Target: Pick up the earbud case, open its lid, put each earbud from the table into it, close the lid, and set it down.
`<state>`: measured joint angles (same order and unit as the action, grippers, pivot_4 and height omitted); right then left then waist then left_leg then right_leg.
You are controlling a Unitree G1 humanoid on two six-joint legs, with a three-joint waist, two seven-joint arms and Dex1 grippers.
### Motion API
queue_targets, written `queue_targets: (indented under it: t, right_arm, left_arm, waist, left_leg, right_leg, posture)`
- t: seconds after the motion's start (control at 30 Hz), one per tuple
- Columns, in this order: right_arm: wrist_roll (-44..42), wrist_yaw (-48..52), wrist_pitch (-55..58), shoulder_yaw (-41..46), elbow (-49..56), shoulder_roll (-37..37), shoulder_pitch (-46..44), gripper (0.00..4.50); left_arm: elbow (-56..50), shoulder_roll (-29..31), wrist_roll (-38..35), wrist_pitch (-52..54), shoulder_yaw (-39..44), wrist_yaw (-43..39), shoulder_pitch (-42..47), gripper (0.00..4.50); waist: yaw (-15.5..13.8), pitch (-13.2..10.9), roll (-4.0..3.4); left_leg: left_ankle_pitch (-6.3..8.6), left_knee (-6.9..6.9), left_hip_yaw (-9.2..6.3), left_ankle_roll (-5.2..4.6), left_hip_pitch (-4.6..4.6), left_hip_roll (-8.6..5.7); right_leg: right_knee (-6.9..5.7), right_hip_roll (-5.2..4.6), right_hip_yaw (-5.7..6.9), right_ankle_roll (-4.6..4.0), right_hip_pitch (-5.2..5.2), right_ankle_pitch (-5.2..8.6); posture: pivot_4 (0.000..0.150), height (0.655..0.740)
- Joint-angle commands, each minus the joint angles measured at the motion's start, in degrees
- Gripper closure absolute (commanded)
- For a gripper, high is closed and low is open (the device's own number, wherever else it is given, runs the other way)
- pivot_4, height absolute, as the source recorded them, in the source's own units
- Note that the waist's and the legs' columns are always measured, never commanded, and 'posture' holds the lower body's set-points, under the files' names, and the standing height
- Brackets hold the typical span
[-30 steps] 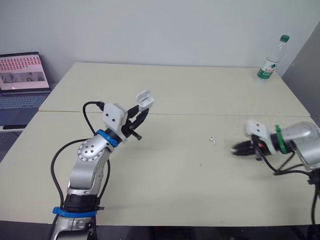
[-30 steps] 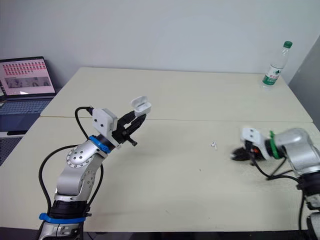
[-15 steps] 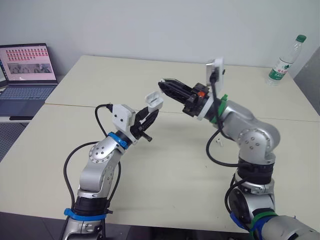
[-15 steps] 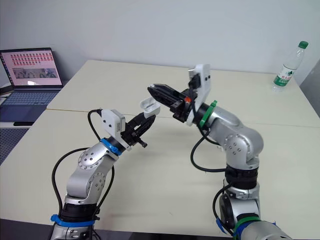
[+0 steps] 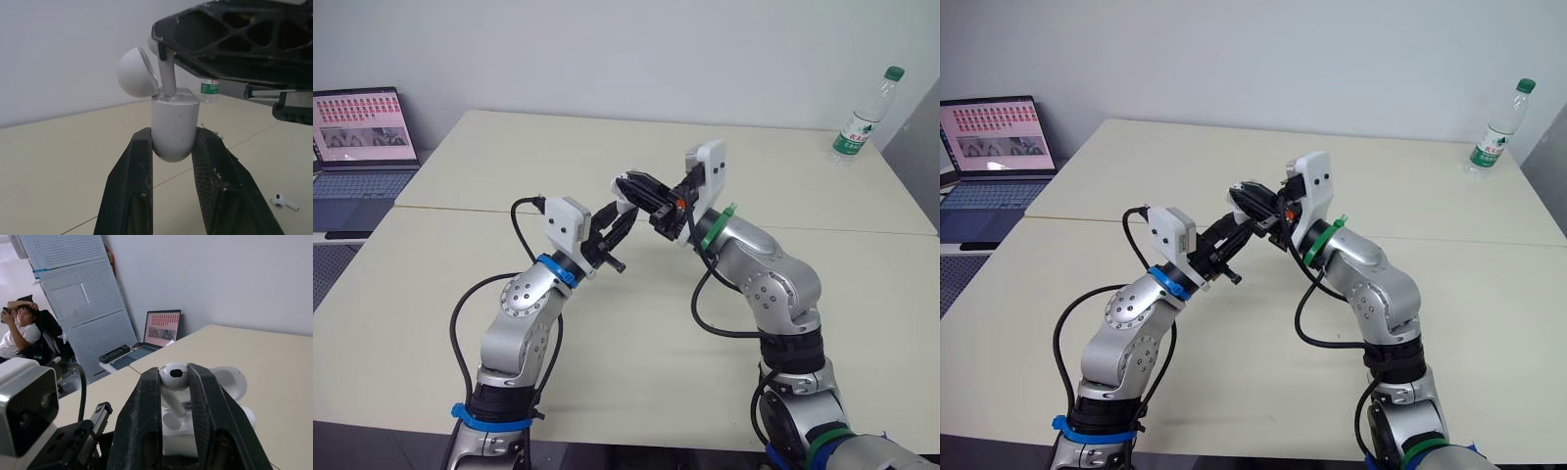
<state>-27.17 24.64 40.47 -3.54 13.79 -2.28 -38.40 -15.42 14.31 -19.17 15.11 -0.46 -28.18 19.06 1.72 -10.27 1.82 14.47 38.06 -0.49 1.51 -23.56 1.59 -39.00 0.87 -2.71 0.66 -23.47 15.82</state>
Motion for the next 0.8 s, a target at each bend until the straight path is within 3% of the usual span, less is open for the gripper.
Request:
queue_targets:
  t: [0.03,0.43,0.47,0.57,0.8]
  right_arm:
    - [0.52,-0.17,-1.27,-0.94,1.03,-0.52,1.21,4.10]
    - [0.60,-0.42,-0.83,-2.46,1.69,-2.34,3.19,4.10]
    - [0.81,-0.46,-0.98,-2.50,1.65,-2.56,3.30,3.39]
    - [1.11,-0.34,-1.39,-2.53,1.56,-3.00,3.34,2.51]
    - [1.59,0.54,-3.09,-1.96,0.31,-3.83,2.55,2.51]
  left_arm:
    - [-3.76,0.18,-1.12,0.14,-0.08,-0.23,0.11,3.74]
    - [-3.31,1.19,-1.34,0.34,1.25,-0.48,0.87,3.74]
    - [-3.44,1.18,-1.34,0.37,1.24,-0.48,0.81,3.74]
    - [-3.63,1.17,-1.34,0.41,1.23,-0.55,0.59,3.74]
    - [-3.14,1.07,-1.25,0.21,1.25,-0.56,0.91,3.74]
  waist:
    - [0.00,0.00,0.00]
    - [-0.01,0.00,0.00]
    - [-0.01,0.00,0.00]
    - [-0.01,0.00,0.00]
    - [-0.02,0.00,0.00]
  left_leg:
    - [0.00,0.00,-0.02,0.00,0.00,0.00]
    - [0.00,0.00,-0.07,0.00,0.00,-0.01]
    - [0.00,0.00,-0.07,0.00,0.00,-0.01]
    - [0.00,0.00,-0.08,0.00,0.00,-0.01]
    - [0.00,0.01,-0.09,0.00,0.00,-0.01]
  right_leg:
    - [0.00,0.00,0.01,0.00,0.01,0.00]
    - [0.00,0.01,0.04,0.00,0.02,0.00]
    - [0.00,0.00,0.04,0.00,0.02,0.00]
    - [0.01,0.00,0.05,0.00,0.04,0.00]
    - [0.01,0.01,0.06,0.00,0.04,0.00]
  posture:
    - [0.150,0.7400]
    - [0.150,0.7400]
    - [0.150,0.7400]
    - [0.150,0.7400]
    - [0.150,0.7400]
